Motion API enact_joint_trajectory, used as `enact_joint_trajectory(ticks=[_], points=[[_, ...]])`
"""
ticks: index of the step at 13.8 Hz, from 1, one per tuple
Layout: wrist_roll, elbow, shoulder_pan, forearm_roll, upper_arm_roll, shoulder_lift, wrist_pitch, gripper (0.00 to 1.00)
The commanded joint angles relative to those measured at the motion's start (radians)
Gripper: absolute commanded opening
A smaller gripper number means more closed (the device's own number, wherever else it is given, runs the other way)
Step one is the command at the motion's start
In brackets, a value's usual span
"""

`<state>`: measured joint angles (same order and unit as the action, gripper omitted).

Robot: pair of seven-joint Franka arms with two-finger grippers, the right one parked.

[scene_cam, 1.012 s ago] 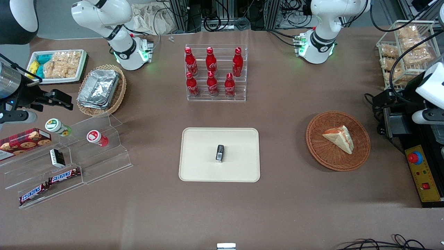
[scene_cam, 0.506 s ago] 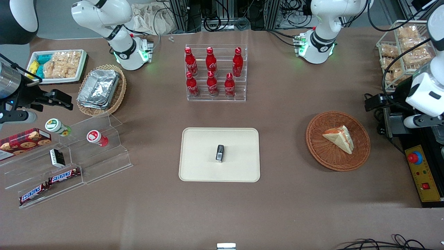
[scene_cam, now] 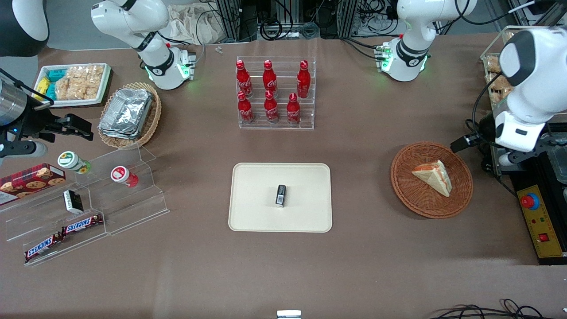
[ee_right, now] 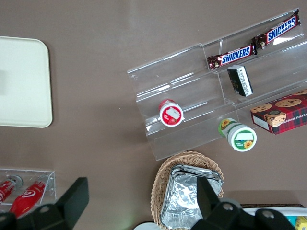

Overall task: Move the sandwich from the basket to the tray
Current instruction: 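Move the left gripper over the wrapped sandwich in the wicker basket, then lower the left gripper and close it on the sandwich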

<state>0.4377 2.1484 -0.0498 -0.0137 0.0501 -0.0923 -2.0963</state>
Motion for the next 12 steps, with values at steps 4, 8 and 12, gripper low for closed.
enact_joint_trajectory(ticks=[4, 8, 12], points=[[0.159, 0.080, -0.005, -0.006, 0.005, 0.103, -0.149, 1.00], [0.207, 0.099, -0.005, -0.005, 0.004, 0.213, -0.263, 1.00], [0.207, 0.105, -0.012, -0.003, 0.002, 0.313, -0.358, 1.00]])
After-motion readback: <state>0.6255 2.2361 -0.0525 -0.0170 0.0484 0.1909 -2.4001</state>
